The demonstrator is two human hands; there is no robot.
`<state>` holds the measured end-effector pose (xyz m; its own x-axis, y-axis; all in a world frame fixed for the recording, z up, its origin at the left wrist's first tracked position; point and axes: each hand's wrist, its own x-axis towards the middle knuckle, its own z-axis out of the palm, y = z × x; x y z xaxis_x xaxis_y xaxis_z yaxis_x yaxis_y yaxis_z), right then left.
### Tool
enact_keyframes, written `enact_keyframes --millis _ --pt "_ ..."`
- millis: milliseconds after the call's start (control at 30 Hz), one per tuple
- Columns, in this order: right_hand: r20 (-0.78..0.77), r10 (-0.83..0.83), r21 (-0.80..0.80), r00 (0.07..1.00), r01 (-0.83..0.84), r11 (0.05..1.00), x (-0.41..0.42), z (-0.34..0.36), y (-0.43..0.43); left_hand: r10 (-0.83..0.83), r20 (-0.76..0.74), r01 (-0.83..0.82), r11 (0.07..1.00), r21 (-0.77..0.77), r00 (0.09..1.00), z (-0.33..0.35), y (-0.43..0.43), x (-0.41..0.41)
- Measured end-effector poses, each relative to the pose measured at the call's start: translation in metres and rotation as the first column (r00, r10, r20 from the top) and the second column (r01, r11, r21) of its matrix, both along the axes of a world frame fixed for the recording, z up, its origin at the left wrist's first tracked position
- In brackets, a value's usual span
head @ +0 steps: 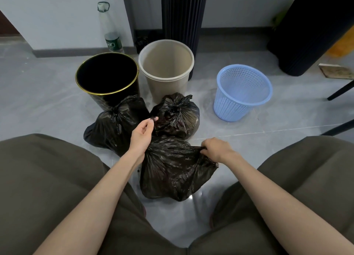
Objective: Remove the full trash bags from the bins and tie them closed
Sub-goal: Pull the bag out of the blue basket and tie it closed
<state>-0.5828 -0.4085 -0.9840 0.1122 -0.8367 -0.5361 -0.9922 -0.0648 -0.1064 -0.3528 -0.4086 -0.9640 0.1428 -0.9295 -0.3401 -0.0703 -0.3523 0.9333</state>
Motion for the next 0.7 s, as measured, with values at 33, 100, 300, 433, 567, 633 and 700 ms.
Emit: enact_keyframes --millis 33,100,300,433,567,633,700 --pt "0.063 -0.027 0.013 0.998 0.027 1.000 0.001 0.002 -0.001 -0.053 0.001 0.054 0.998 -0.013 0.999 0.000 0.000 -0.001" --pt "0.205 -0.078 0.018 0.976 0.076 0.997 0.004 0.006 -0.004 -0.173 0.072 0.175 0.984 -0.024 0.982 0.002 0.001 -0.004" --pt "0.500 -0.179 -0.026 0.847 0.222 0.975 0.009 0.022 -0.013 -0.337 0.377 0.380 0.924 -0.045 0.863 0.000 0.006 -0.008" --pt "0.680 -0.376 0.182 0.630 0.352 0.918 0.009 0.026 -0.016 -0.480 0.436 0.506 0.860 0.064 0.761 0.005 0.010 -0.019" --pt "0.750 -0.520 0.400 0.409 0.346 0.848 0.012 0.032 -0.014 -0.530 0.685 0.629 0.766 0.134 0.500 0.000 0.012 -0.026" --pt "0.771 -0.551 0.476 0.321 0.286 0.832 0.012 0.037 -0.013 -0.515 0.745 0.638 0.753 0.158 0.424 -0.008 0.015 -0.029" --pt "0.773 -0.569 0.531 0.279 0.206 0.822 0.012 0.039 -0.011 -0.503 0.740 0.603 0.780 0.167 0.446 -0.016 0.018 -0.034"
